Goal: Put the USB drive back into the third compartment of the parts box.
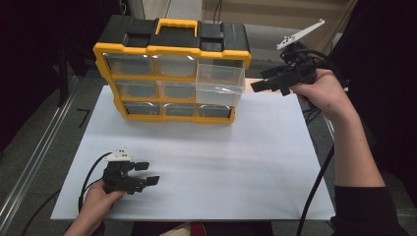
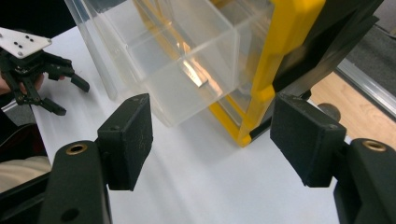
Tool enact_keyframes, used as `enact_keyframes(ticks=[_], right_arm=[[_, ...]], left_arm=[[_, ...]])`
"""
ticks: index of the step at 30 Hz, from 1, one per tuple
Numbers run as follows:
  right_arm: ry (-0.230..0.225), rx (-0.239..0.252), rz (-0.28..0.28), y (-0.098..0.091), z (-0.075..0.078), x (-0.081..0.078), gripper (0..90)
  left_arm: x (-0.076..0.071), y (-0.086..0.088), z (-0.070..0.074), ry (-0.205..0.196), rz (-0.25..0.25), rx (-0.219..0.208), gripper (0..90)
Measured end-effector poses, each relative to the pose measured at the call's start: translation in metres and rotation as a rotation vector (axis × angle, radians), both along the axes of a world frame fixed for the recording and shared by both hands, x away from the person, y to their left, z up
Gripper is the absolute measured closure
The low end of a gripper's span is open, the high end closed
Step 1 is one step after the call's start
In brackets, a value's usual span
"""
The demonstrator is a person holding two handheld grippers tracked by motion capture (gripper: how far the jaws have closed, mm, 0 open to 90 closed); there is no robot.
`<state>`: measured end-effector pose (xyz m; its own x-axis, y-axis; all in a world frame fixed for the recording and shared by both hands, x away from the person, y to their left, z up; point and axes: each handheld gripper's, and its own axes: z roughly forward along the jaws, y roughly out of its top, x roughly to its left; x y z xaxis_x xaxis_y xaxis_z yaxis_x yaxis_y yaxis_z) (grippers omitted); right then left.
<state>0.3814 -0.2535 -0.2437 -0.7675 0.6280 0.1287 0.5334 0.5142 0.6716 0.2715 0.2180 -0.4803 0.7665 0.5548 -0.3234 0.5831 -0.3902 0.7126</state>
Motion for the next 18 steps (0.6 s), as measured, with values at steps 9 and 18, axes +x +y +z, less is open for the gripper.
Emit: enact_keyframes(ticks=[9,18], right_arm=[[0.027,0.006,-0.004,-0.006,-0.033,-0.01,28.9],[0.033,0.001,-0.033,-0.003,-0.059,-0.017,28.7]], left_arm=[[0.0,0.0,0.0,-0.003,0.001,0.001,26.0],[0.001,0.0,0.0,0.001,0.007,-0.003,26.0]])
